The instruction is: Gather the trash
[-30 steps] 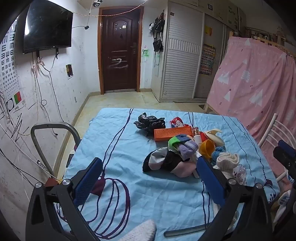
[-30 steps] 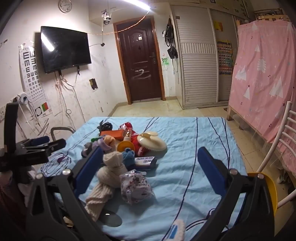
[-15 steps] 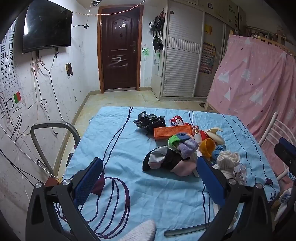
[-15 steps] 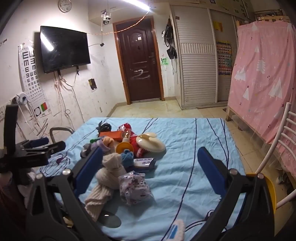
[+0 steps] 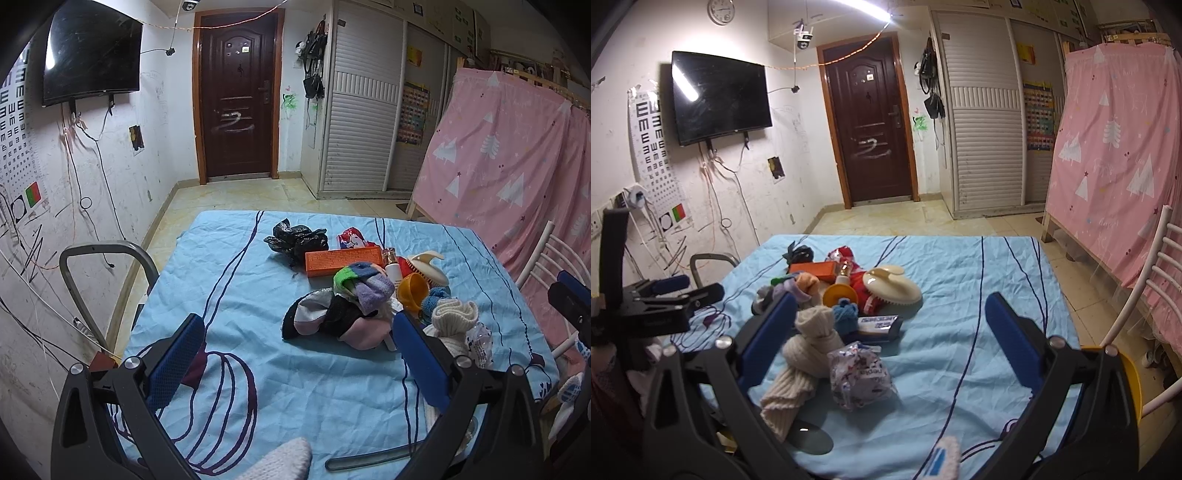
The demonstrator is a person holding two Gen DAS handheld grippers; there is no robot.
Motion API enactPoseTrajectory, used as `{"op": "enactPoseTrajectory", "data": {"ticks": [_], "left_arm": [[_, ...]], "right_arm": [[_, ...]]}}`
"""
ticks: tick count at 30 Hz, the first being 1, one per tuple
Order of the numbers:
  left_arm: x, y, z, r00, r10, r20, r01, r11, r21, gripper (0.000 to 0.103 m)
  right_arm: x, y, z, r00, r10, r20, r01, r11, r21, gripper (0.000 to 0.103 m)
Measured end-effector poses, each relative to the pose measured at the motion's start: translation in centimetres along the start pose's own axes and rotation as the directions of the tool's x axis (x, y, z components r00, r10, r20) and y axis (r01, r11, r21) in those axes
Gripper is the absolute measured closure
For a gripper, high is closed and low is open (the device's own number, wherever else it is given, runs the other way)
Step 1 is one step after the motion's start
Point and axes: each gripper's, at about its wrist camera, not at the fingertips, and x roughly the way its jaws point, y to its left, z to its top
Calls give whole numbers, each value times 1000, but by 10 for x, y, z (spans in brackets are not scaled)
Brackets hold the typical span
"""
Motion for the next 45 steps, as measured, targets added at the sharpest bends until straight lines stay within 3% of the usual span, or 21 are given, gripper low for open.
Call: {"op": "enactPoseTrajectory", "data": {"ticks": [45], "left_arm": [[-3,-2,2,1000,9,-6,-9,1000,12,10]], "right_arm": [[-4,3,8,1000,-13,20,13,1000,-20,5]]}}
